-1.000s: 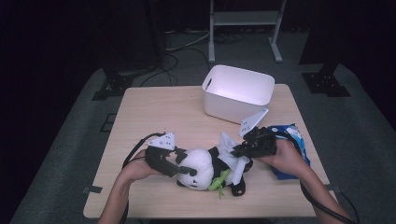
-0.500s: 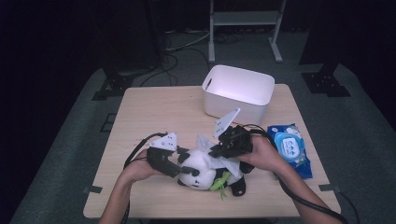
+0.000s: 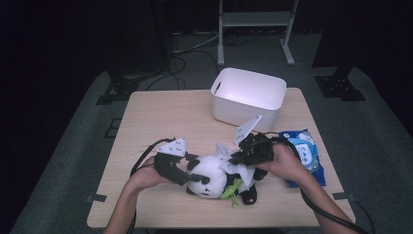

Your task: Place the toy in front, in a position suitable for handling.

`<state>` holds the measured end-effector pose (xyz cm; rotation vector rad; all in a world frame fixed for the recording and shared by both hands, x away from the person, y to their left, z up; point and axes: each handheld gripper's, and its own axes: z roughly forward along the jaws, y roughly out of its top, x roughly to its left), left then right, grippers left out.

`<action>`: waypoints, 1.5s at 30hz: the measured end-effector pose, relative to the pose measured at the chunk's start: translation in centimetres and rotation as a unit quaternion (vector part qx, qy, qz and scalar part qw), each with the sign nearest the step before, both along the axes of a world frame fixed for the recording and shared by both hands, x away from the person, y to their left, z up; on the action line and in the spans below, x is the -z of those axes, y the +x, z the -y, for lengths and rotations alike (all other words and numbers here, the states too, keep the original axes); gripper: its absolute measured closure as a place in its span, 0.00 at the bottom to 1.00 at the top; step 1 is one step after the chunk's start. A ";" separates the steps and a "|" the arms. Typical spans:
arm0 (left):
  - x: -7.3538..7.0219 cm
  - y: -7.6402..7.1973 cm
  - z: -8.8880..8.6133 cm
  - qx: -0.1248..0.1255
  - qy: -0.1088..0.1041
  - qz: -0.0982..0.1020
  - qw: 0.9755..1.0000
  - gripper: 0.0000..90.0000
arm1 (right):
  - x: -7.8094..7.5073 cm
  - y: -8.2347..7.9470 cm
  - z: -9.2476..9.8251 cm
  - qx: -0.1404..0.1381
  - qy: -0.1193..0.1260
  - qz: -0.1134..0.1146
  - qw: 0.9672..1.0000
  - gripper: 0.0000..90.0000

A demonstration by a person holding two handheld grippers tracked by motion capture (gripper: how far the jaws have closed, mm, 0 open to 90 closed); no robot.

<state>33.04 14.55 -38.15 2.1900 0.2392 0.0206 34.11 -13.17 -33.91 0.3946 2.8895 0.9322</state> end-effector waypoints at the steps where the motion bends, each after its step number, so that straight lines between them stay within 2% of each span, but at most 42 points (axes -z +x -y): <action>1: 0.0 0.0 0.0 0.000 0.000 -0.002 1.000 0.30 | 0.1 -0.1 0.1 0.001 -0.001 -0.001 1.000 0.92; 4: 0.1 0.1 -0.1 -0.003 -0.010 -0.012 1.000 0.24 | 0.1 -0.2 0.1 0.000 -0.004 0.004 1.000 0.92; 8: 0.3 0.2 -0.4 -0.002 -0.023 -0.023 0.999 0.18 | 0.2 -0.2 0.6 0.005 0.000 0.000 1.000 0.92; 11: 0.7 0.3 -0.5 -0.004 -0.015 -0.031 0.999 0.12 | 0.3 -0.2 1.1 0.012 0.002 0.003 1.000 0.92; 21: 1.9 0.3 0.2 0.009 -0.014 -0.044 0.999 0.04 | 0.4 -0.3 2.7 0.025 0.011 0.000 1.000 0.92; 25: 3.2 0.7 0.8 0.009 0.006 -0.058 0.998 0.01 | 0.5 -0.3 2.8 0.027 0.013 -0.002 1.000 0.92; 27: 3.9 0.9 1.1 0.012 0.005 -0.069 0.998 0.02 | 0.6 -0.3 2.8 0.025 0.013 -0.002 1.000 0.92; 30: 4.4 1.2 1.3 0.015 -0.001 -0.083 0.996 0.14 | 0.7 -0.3 2.7 0.025 0.012 -0.001 1.000 0.92; 32: 4.1 1.2 1.1 0.019 -0.007 -0.073 0.997 0.22 | 0.7 -0.2 2.7 0.029 0.018 -0.006 0.999 0.92; 35: 3.1 1.0 1.1 0.016 -0.008 -0.061 0.998 0.27 | 0.6 -0.1 2.9 0.027 0.031 -0.005 0.999 0.92; 39: 1.4 0.6 0.7 0.009 -0.012 -0.036 0.999 0.28 | 0.3 -0.2 2.9 0.023 0.046 -0.002 0.999 0.92; 45: -1.0 -0.1 -0.5 -0.006 -0.025 -0.003 1.000 0.28 | 0.1 -0.2 2.4 0.018 0.070 -0.001 0.997 0.93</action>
